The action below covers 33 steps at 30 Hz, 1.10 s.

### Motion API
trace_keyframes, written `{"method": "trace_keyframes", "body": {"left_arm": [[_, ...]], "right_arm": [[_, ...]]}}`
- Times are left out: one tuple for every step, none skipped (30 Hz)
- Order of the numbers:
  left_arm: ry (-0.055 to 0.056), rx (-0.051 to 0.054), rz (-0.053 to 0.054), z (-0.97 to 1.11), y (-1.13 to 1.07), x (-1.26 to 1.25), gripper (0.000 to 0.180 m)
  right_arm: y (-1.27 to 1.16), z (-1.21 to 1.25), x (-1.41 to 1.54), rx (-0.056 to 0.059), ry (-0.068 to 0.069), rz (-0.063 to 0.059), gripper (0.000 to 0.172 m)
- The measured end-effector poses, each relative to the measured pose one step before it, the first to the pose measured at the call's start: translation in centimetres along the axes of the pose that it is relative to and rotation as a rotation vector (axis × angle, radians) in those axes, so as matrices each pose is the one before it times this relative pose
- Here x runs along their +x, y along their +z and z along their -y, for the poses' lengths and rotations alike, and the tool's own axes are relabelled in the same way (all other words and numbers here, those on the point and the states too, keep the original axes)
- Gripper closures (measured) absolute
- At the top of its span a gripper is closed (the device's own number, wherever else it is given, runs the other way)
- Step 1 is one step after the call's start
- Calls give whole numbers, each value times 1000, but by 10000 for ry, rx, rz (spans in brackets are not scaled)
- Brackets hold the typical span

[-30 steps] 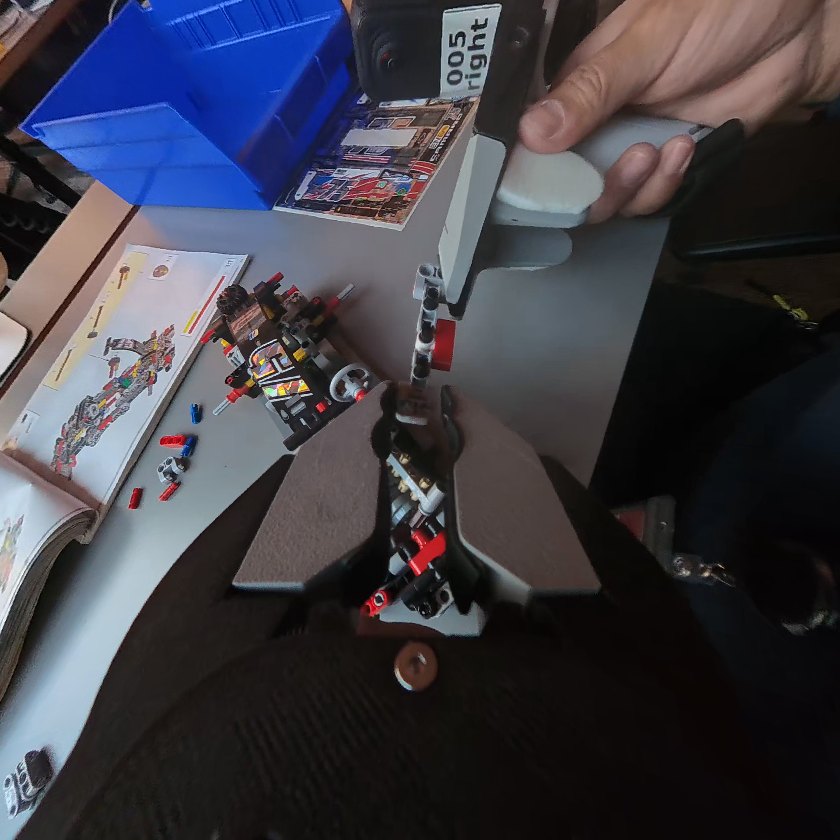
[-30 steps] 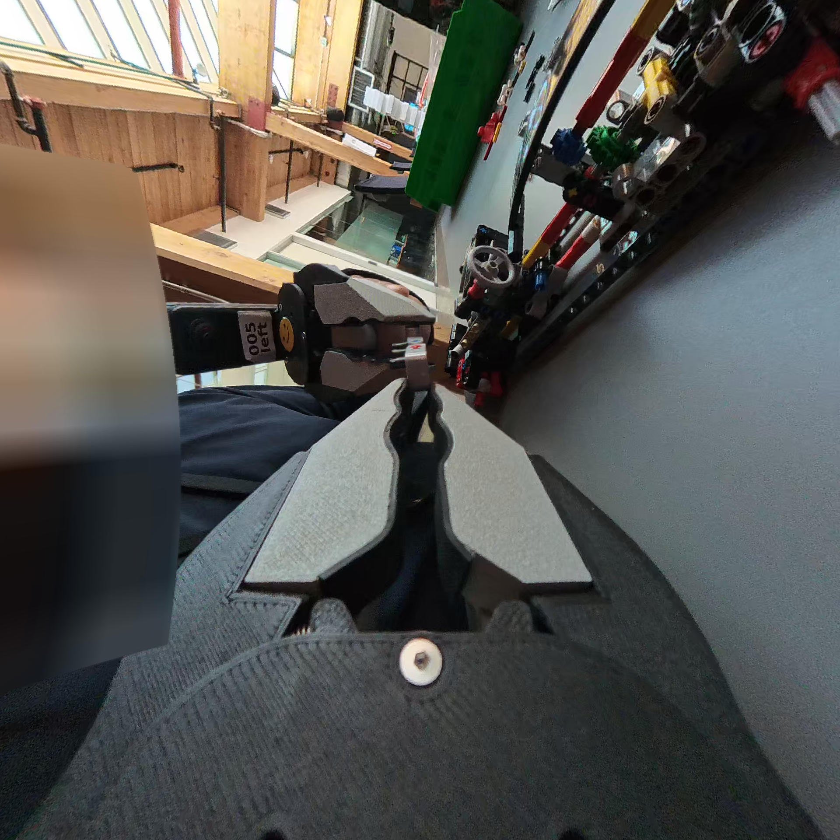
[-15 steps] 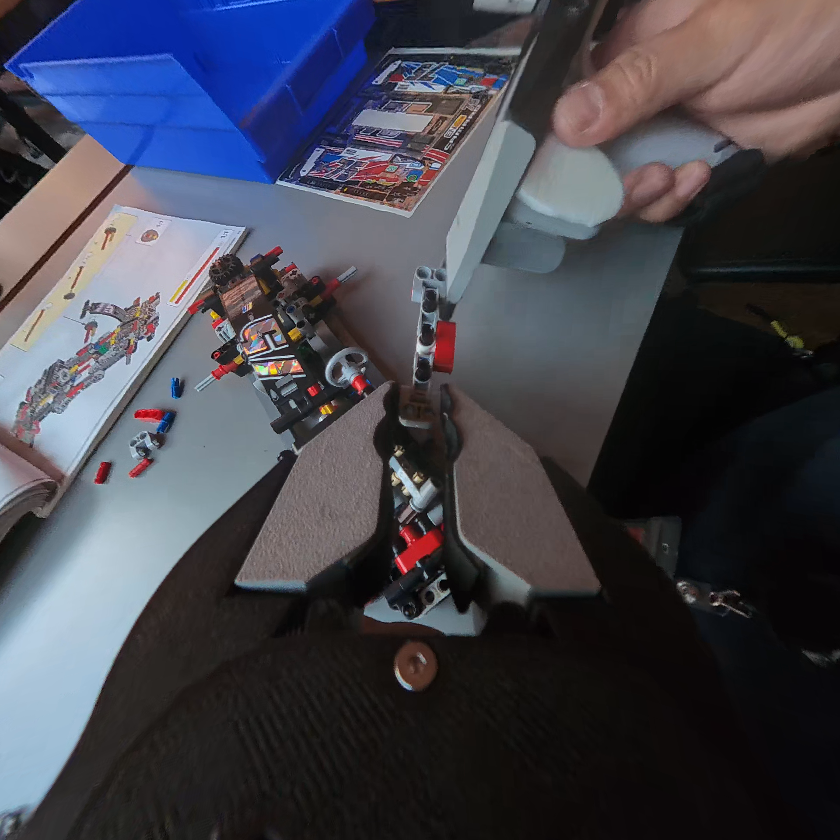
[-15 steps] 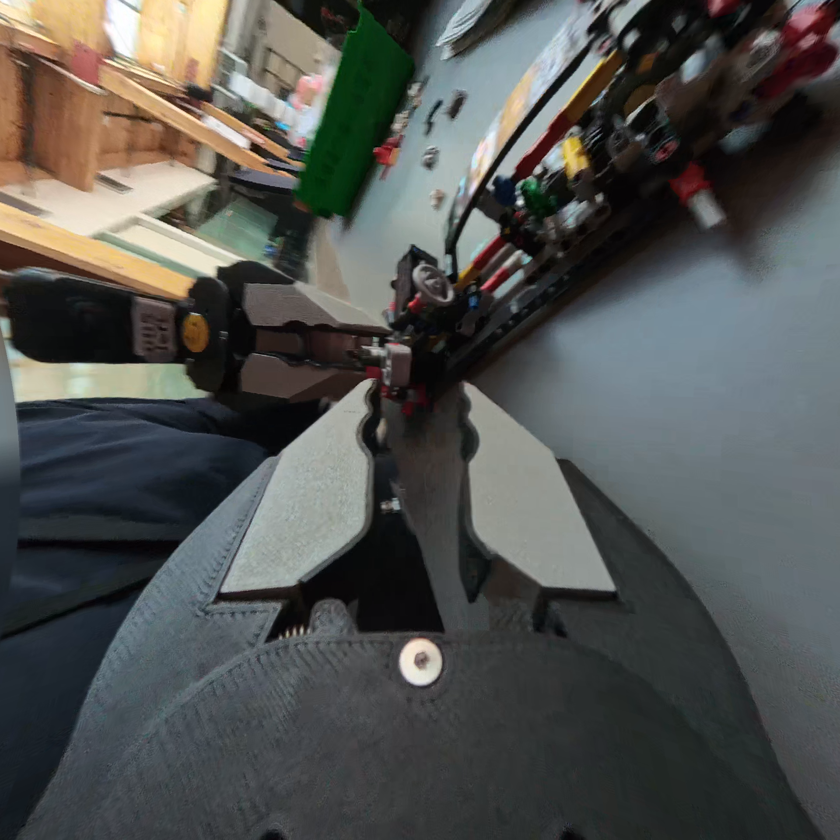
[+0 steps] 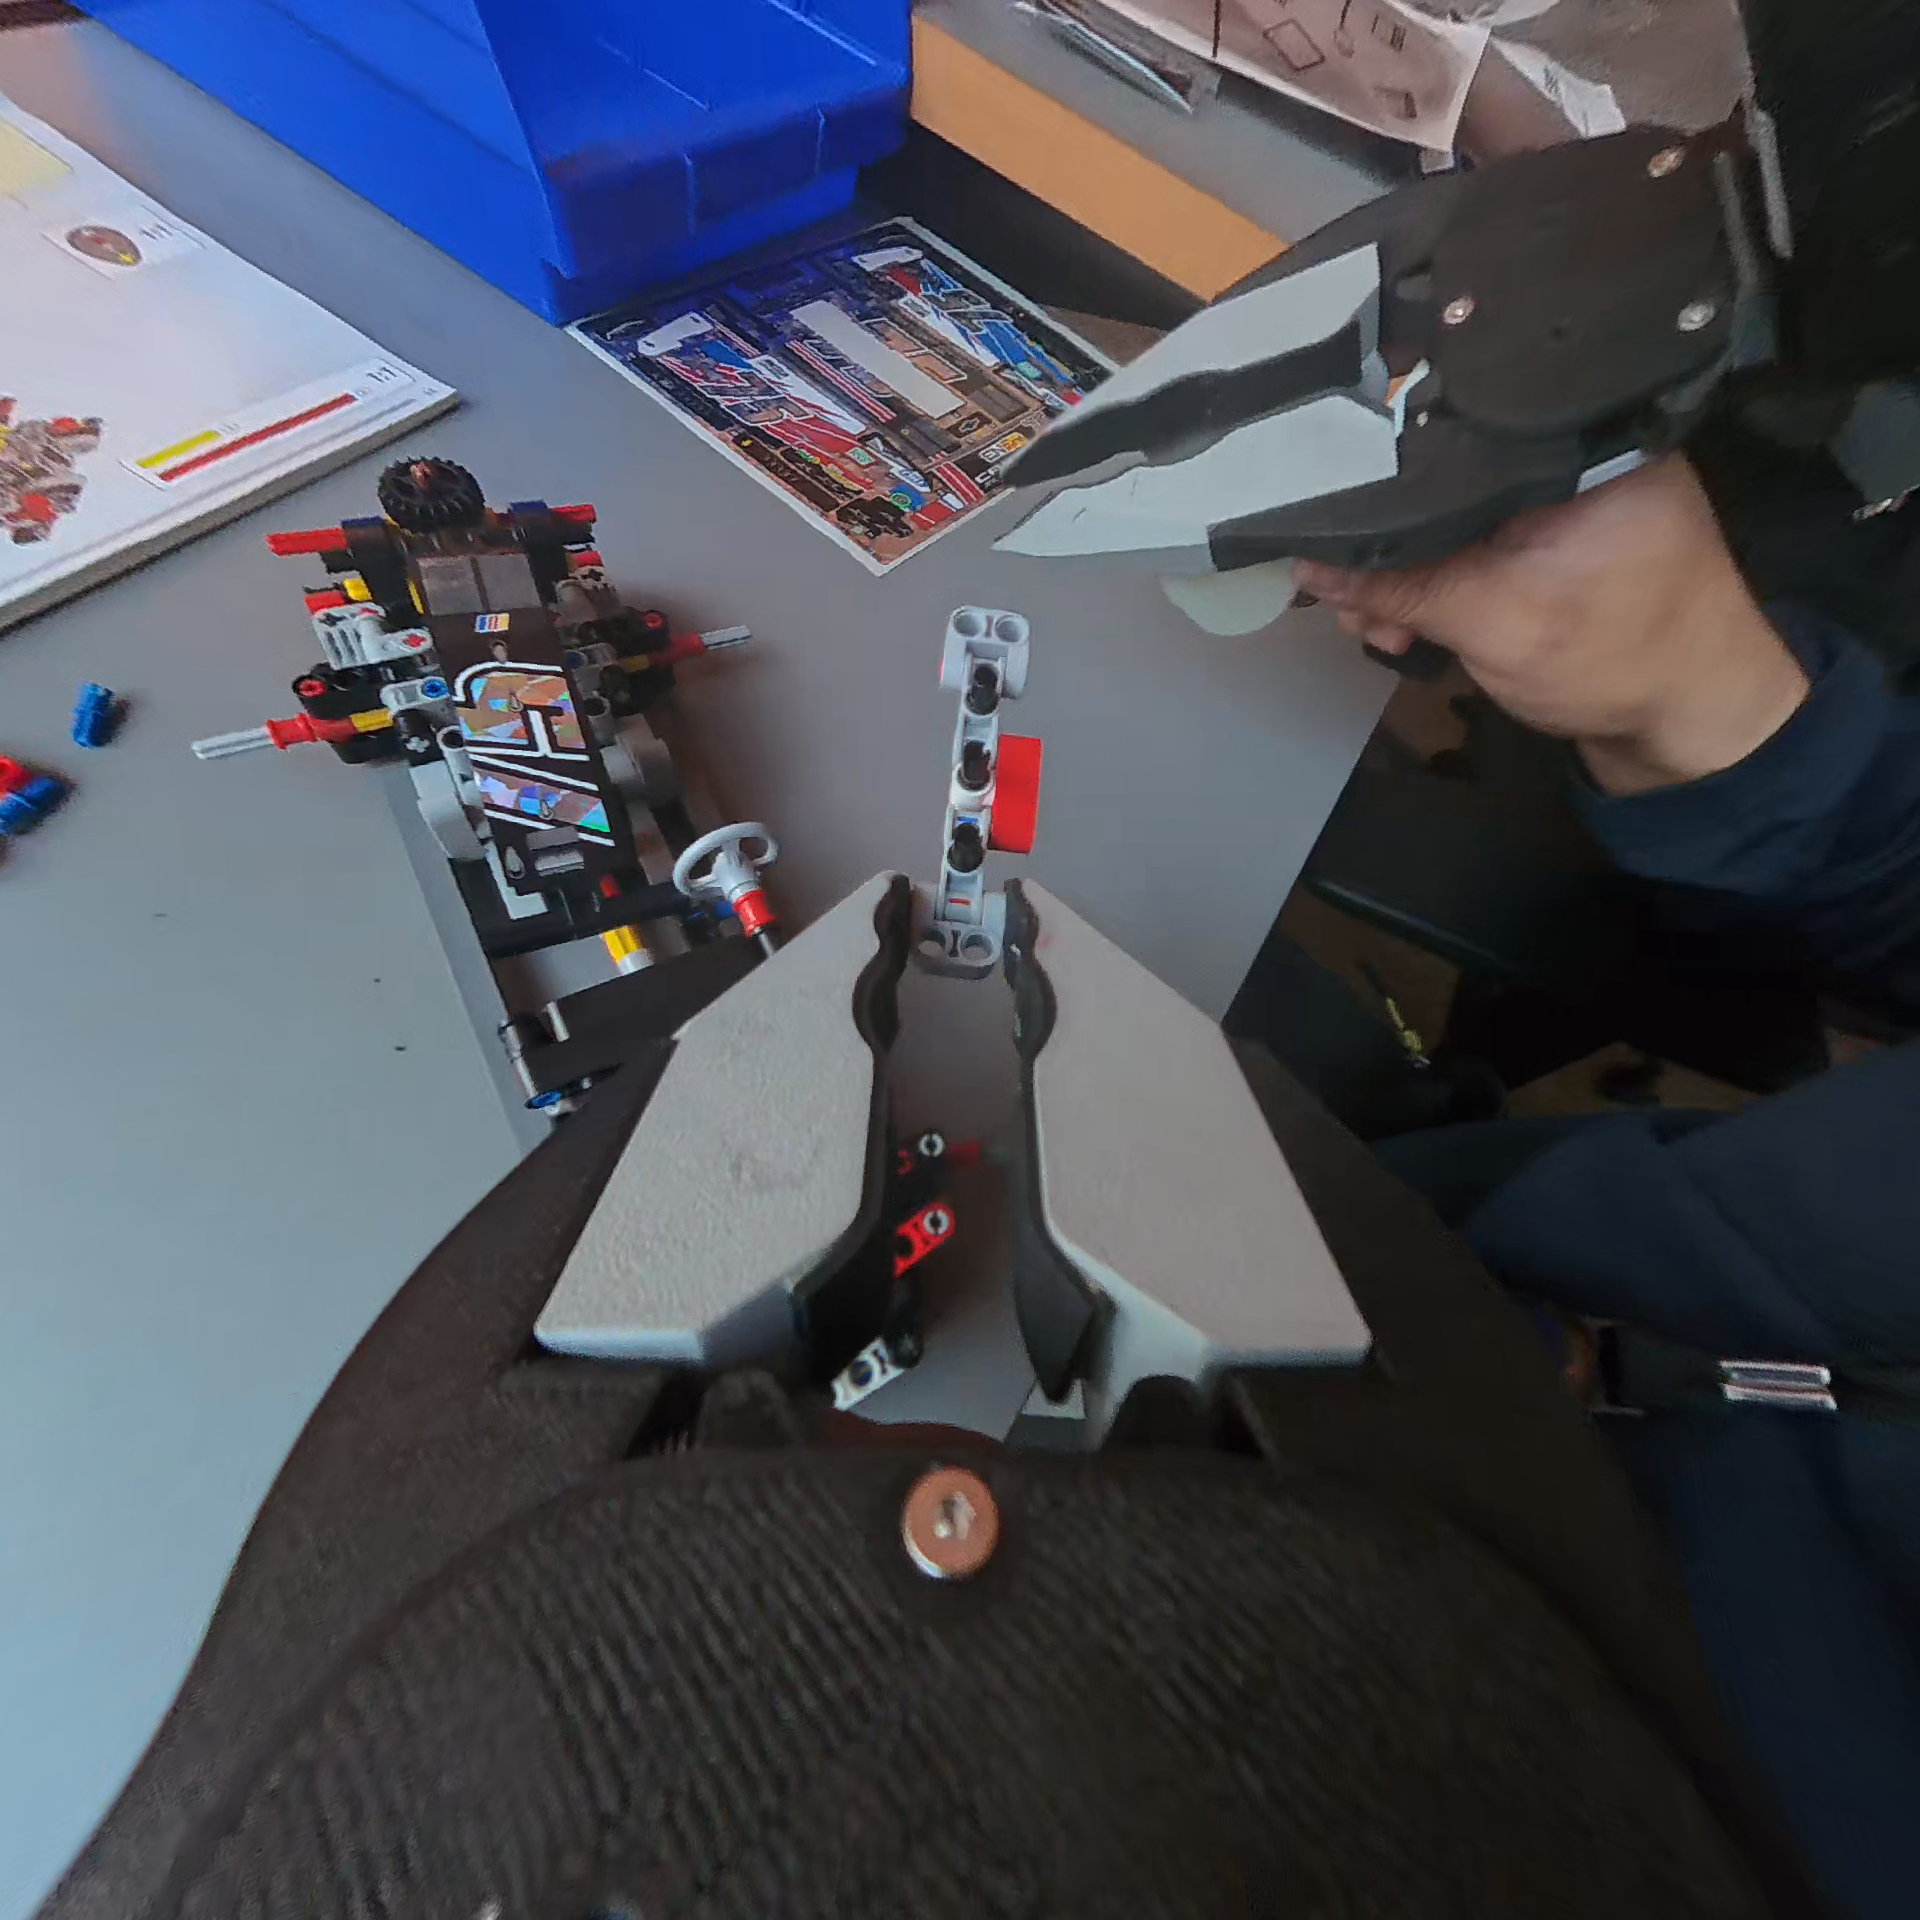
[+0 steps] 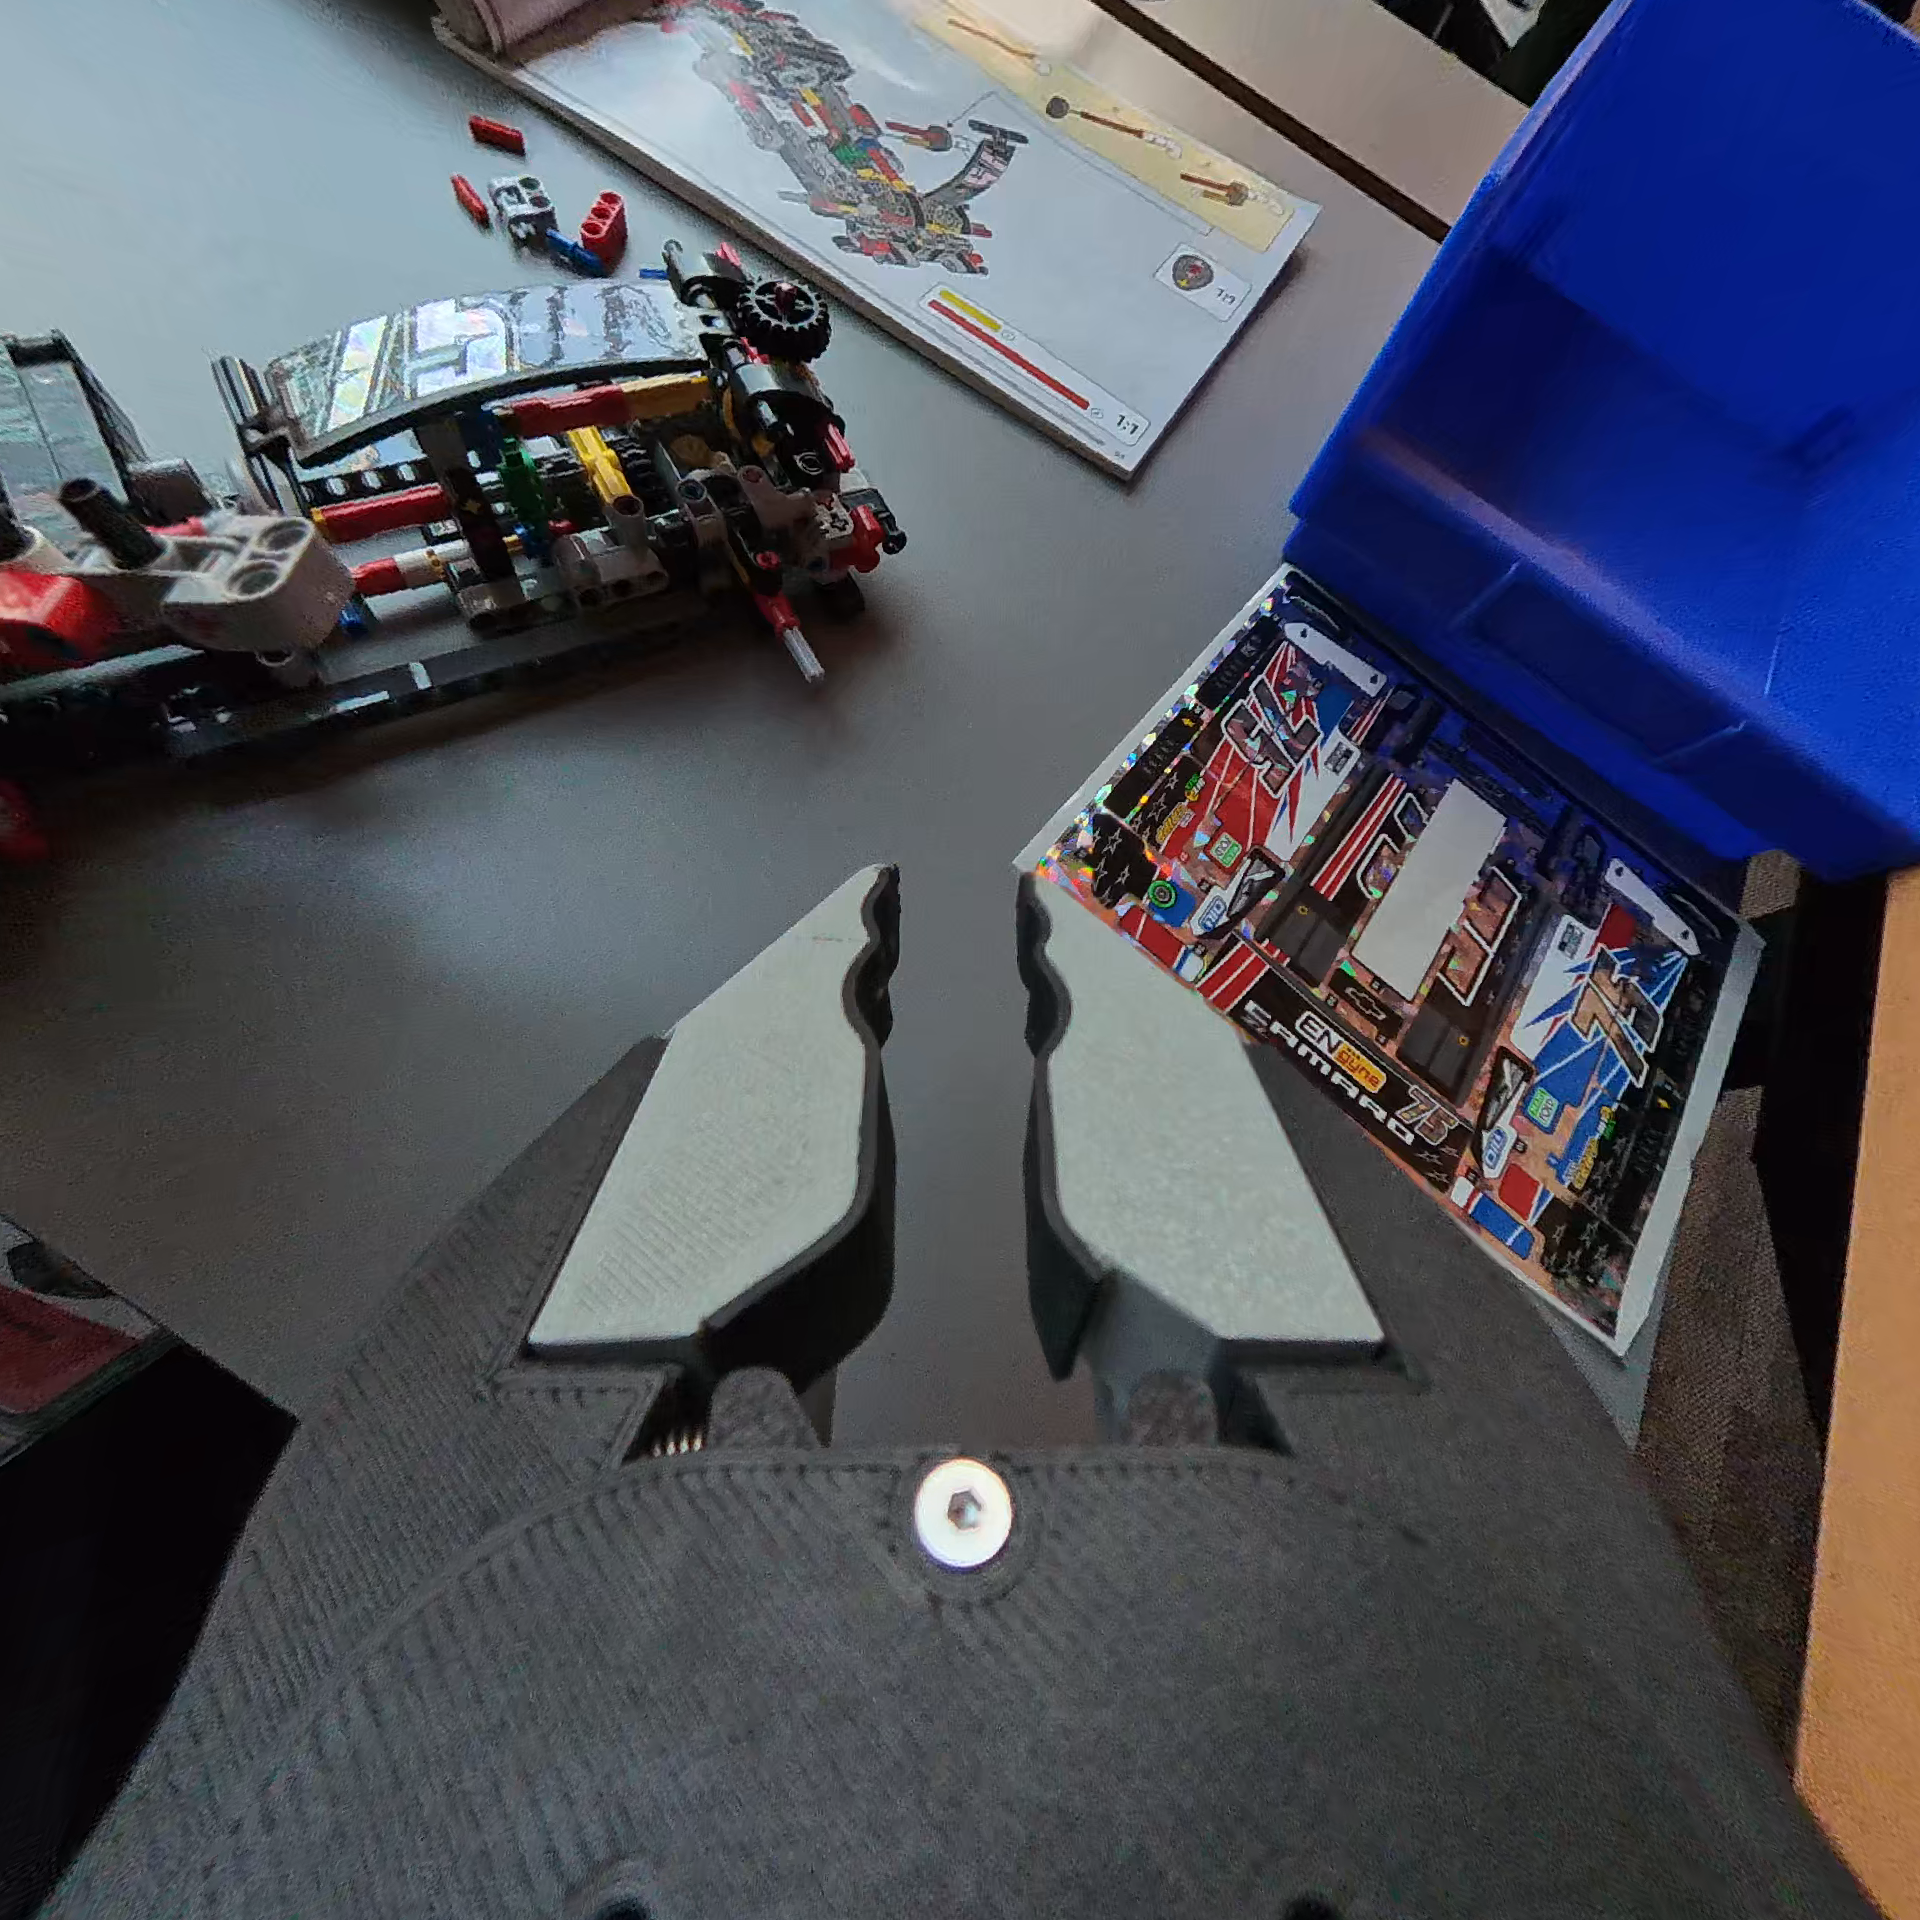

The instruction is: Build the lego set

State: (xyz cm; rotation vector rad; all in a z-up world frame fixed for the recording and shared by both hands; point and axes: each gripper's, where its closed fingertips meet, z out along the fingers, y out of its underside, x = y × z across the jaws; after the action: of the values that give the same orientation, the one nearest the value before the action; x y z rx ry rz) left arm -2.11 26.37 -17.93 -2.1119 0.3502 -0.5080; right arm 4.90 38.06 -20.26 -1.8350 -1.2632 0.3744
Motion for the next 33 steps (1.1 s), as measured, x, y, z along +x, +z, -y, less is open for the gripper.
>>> {"method": "trace_keyframes", "body": {"left_arm": [[-126,-14,-17,-43,146,108,164],[-87,-35,18,-77,143,71,164],[-49,-20,0,-44,120,122,164],[-30,-35,-29,-42,120,176,164],[-24,-33,-16,-26,87,160,164],[-26,-45,9,-34,96,94,164],[-27,-37,-12,-29,85,110,164],[-65,-6,-59,-2,70,143,164],[-130,21,-79,32,52,122,164],[-170,42,-85,53,26,78,164],[-166,48,-115,21,20,88,165],[-159,42,-93,-9,24,33,165],[-114,20,-46,-45,21,-27,165],[-71,-3,-5,-69,21,-78,164],[-55,18,-16,-19,7,-44,165],[-87,19,-69,-10,3,31,165],[-140,21,-99,-1,12,57,165],[-193,48,-123,51,4,48,165],[-247,68,-156,77,-4,59,165],[-287,79,-223,82,4,110,165],[-366,103,-336,106,-8,227,164],[-413,68,-378,54,-8,254,164],[-419,34,-324,24,-16,181,164],[-376,16,-263,0,-38,124,164],[-369,9,-264,-19,-35,132,164],[-398,39,-292,9,-52,168,164],[-382,42,-254,-8,-30,143,164],[-326,59,-174,10,-39,42,164],[-293,133,-136,101,-40,7,164],[-309,146,-205,128,-42,93,164],[-372,92,-324,47,-10,259,164],[-466,124,-377,71,-16,303,164],[-451,138,-359,95,-39,263,166]], "right_arm": [[9,-165,-69,-28,1,67,153],[25,-173,52,-42,-33,-13,153],[24,-139,81,-43,-32,-30,153],[0,-49,65,-2,-16,-18,152],[-21,53,47,40,-16,-14,153],[-10,81,1,46,-7,10,153],[5,61,-78,26,14,60,153],[7,47,-67,18,5,45,151],[19,16,-10,2,-28,-12,150],[31,-35,-18,-20,-26,1,150],[38,-41,-57,-18,6,44,149],[36,-57,-65,-17,24,52,147],[33,-64,-10,-21,14,18,146],[42,-72,-22,-30,5,17,146],[32,-79,-27,-45,12,16,146],[36,-49,-20,-33,1,8,146],[32,-24,-42,-19,-21,-8,145],[22,-7,-74,-14,-34,0,144],[18,9,-186,0,-41,65,142],[-18,67,-425,44,-54,217,140],[-114,169,-840,116,-72,504,140],[-207,256,-1086,173,-102,678,142],[-233,358,-901,220,-102,572,142],[-257,476,-1016,280,-163,651,141],[-294,555,-1265,310,-308,787,141],[-274,459,-1359,224,-412,781,147],[-179,325,-971,117,-310,509,150],[-107,344,-377,122,-71,198,149],[-58,437,-261,197,116,213,149],[-83,559,-120,298,128,149,148],[-135,657,48,365,-139,-50,141],[-146,645,100,345,-531,-245,136],[-101,494,30,171,-709,-321,136]]}}
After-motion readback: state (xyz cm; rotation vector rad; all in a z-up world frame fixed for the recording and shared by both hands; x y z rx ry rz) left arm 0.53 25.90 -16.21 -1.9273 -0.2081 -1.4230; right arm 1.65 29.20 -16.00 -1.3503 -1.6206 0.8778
